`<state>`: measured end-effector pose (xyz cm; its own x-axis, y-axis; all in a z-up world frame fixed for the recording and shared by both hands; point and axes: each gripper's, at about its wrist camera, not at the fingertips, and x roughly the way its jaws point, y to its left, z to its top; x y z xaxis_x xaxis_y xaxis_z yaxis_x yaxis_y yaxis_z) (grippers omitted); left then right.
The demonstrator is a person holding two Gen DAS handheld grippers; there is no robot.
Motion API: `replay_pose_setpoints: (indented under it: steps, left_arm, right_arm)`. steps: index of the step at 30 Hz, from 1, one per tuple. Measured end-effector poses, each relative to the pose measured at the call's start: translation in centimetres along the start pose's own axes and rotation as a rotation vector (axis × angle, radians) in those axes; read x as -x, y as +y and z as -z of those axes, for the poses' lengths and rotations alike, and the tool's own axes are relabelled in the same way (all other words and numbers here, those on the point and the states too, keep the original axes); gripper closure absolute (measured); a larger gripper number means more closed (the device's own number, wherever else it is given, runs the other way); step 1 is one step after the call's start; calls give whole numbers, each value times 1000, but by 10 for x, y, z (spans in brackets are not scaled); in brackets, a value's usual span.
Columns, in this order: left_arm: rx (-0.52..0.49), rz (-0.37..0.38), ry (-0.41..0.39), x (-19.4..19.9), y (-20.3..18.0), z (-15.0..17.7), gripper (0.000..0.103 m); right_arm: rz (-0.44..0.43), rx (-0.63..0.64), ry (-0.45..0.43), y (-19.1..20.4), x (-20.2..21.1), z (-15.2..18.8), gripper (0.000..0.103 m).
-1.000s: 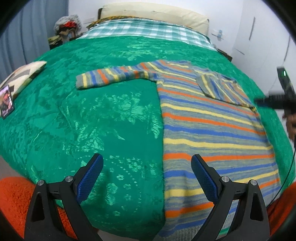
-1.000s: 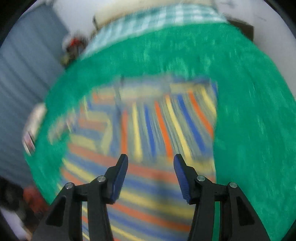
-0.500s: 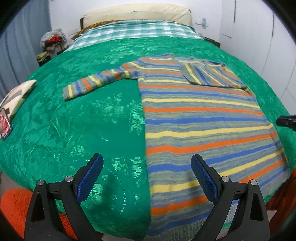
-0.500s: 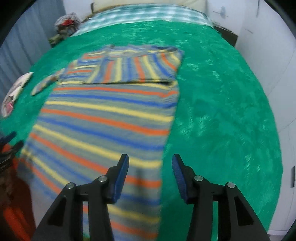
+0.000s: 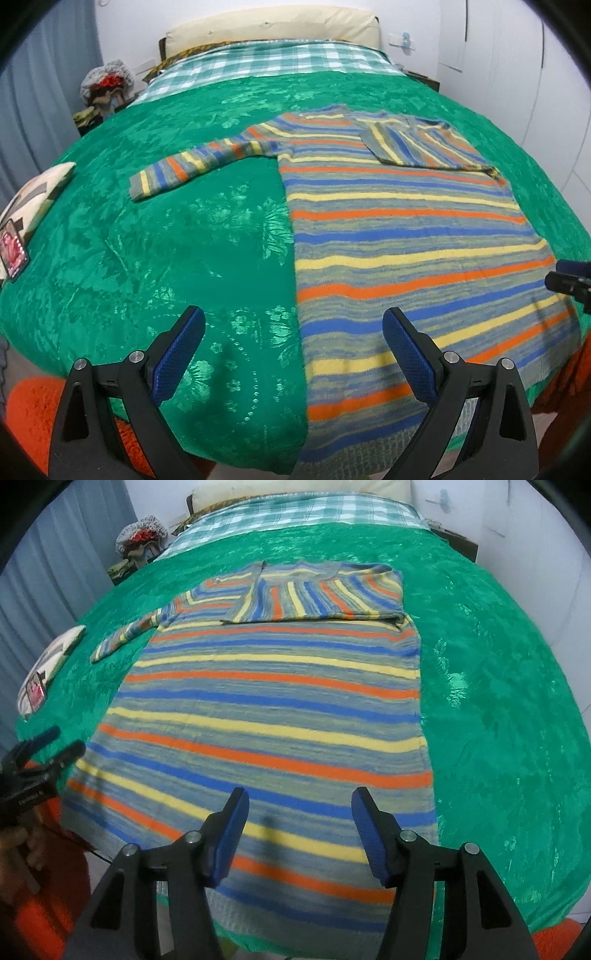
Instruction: Fold small clothes
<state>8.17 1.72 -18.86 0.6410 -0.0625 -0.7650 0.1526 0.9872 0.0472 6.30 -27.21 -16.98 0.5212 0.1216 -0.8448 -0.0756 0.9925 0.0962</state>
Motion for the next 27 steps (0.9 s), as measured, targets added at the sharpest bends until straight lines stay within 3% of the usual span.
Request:
replay_pose_setpoints:
  steps: [2, 4, 11, 27]
  left_arm:
    - [1, 3, -3, 1, 1, 0, 5]
    - [-4, 4, -5, 2, 0, 1, 5]
    - [-9, 15, -1, 4, -2, 0, 5]
    - [-19, -18, 23, 1, -2, 1, 5]
  right_arm:
    - [43, 1, -11, 7, 5, -1, 38]
    - [121, -2, -20, 12, 11, -4, 24]
    - [317, 2, -122, 24, 48, -12, 16]
    - [364, -8, -167, 24, 60, -10, 13]
